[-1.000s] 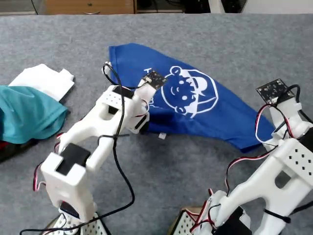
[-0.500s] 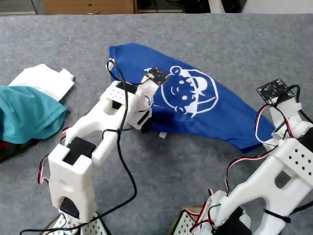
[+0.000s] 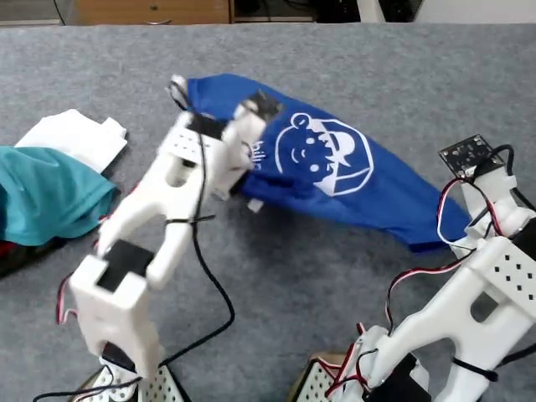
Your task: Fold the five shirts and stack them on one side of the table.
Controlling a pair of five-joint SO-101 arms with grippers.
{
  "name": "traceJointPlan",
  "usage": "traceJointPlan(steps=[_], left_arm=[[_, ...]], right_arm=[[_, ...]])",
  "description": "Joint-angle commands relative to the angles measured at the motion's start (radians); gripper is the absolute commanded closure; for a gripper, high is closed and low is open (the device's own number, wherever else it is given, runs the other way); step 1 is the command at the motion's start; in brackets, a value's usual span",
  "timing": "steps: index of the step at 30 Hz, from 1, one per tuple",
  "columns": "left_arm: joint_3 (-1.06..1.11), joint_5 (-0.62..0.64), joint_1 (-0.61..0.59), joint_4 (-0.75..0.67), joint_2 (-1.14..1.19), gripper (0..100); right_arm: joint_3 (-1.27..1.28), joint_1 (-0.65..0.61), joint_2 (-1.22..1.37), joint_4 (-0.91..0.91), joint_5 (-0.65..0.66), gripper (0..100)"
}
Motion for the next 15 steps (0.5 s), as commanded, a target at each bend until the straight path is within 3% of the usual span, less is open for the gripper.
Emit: traceJointPlan(steps=[1, 7, 15], left_arm=[[-0.121, 0.066, -0.026, 0.124, -0.206, 98], [-0.193, 0.183, -0.044, 0.187, -0.446, 98], [-0.282, 0.153, -0.061, 0.207, -0.616, 98]], right_arm=[[-0.079, -0.031, -0.004, 0.011, -0.023, 99.7], [-0.245, -0.177, -0.004, 0.017, -0.196, 99.7], [-0.562, -0.357, 0.001, 0.012, -0.325, 99.7]])
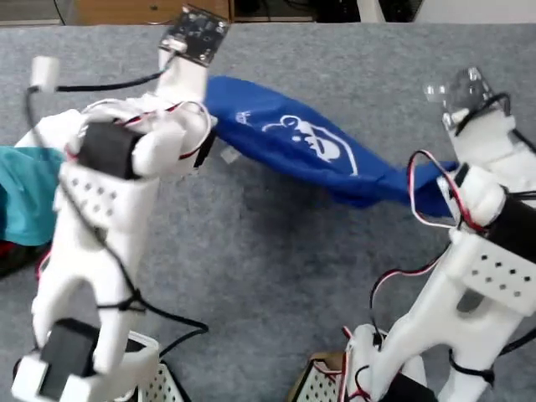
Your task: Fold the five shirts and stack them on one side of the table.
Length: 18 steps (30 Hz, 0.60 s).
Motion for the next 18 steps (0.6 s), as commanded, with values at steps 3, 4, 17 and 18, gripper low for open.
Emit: traceJointPlan(steps=[3, 4, 17, 18], left_arm=[[-0.095, -0.077, -0.014, 0.031, -0.102, 98], [-0.106, -0.095, -0.008, 0.057, -0.113, 98], [-0.422, -0.292, -0.015, 0.199, -0.136, 98], [-0.457, -0.292, -0.025, 0.199, -0.136, 98]], right_arm=[[-0.294, -0.101, 0.004, -0.003, -0.044, 99.7], [-0.332, -0.113, 0.004, -0.005, -0.043, 99.7], [-0.673, -0.130, 0.002, -0.190, -0.002, 99.7], [-0.702, -0.130, 0.002, -0.203, 0.008, 99.7]])
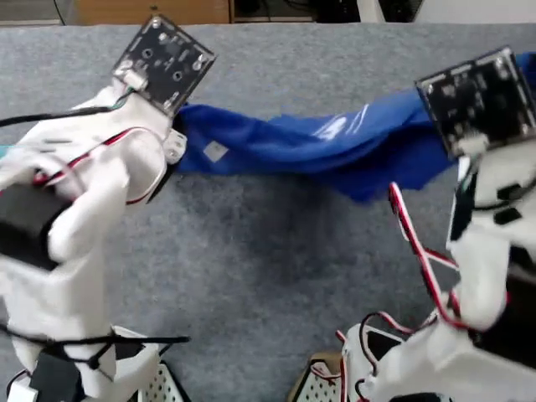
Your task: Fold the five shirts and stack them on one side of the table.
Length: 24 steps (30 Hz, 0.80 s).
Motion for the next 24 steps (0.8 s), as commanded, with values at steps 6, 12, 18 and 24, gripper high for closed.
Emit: traceJointPlan(steps=[6, 12, 18, 24], left_arm=[[-0.327, -0.015, -0.106, -0.006, -0.016, 98], [-0.454, -0.015, -0.118, 0.003, -0.027, 98], [-0.517, -0.057, -0.120, 0.043, -0.028, 98], [-0.502, -0.098, -0.120, 0.041, -0.114, 98]], right_arm=[[-0.211, -0.005, 0.001, -0.118, 0.084, 99.7], [-0.311, -0.005, -0.004, -0.126, 0.120, 99.7], [-0.397, -0.005, -0.004, -0.124, 0.172, 99.7], [-0.489, -0.005, -0.004, -0.115, 0.175, 99.7]])
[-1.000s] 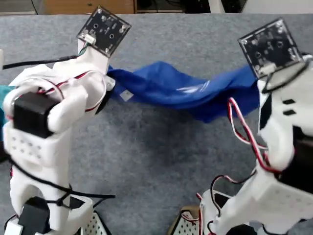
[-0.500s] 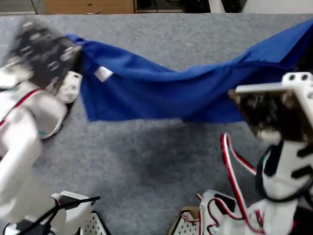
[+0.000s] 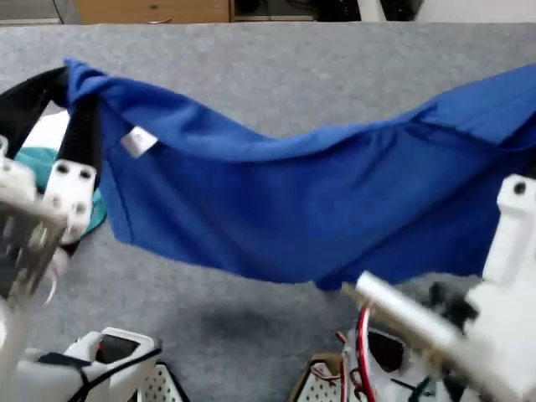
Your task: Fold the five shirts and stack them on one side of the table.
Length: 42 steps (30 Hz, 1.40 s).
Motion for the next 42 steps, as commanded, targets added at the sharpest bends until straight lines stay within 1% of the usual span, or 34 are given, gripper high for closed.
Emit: traceJointPlan(steps=[1, 3, 5, 7, 12, 17, 21, 25, 27, 31, 33, 35, 39, 42], left_arm=[[0.003, -0.012, -0.012, 0.012, -0.061, 98], [0.037, -0.015, -0.012, 0.012, -0.101, 98], [0.084, -0.061, -0.014, 0.012, -0.143, 98], [0.143, -0.117, -0.052, 0.012, -0.191, 98], [0.336, -0.199, -0.169, 0.012, -0.314, 98], [0.575, -0.295, -0.216, 0.012, -0.424, 98], [0.727, -0.356, -0.258, 0.012, -0.501, 98], [0.847, -0.410, -0.310, 0.011, -0.527, 98], [0.895, -0.414, -0.336, 0.011, -0.527, 98], [1.007, -0.414, -0.341, 0.002, -0.526, 98], [1.074, -0.410, -0.341, -0.040, -0.526, 98], [1.160, -0.408, -0.345, -0.124, -0.526, 98], [1.372, -0.407, -0.347, -0.331, -0.526, 98], [1.537, -0.407, -0.342, -0.505, -0.521, 98]], right_arm=[[-0.067, -0.005, 0.010, 0.002, 0.011, 99.7], [-0.105, -0.005, 0.010, 0.032, 0.011, 99.7], [-0.140, -0.005, 0.010, 0.061, 0.012, 99.7], [-0.166, -0.005, 0.010, 0.087, 0.012, 99.7], [-0.182, -0.005, 0.010, 0.147, 0.012, 99.7], [-0.177, -0.005, 0.015, 0.193, 0.012, 99.7], [-0.173, -0.005, 0.019, 0.233, 0.012, 99.7], [-0.081, -0.005, 0.013, 0.270, 0.012, 99.7], [-0.013, -0.005, 0.013, 0.273, 0.009, 99.7], [0.142, -0.013, 0.013, 0.273, 0.008, 99.7], [0.236, -0.015, 0.018, 0.269, 0.008, 99.7], [0.338, -0.027, 0.018, 0.255, 0.008, 99.7], [0.568, -0.077, 0.012, 0.181, 0.008, 99.7], [0.728, -0.110, 0.015, 0.064, 0.008, 99.7]])
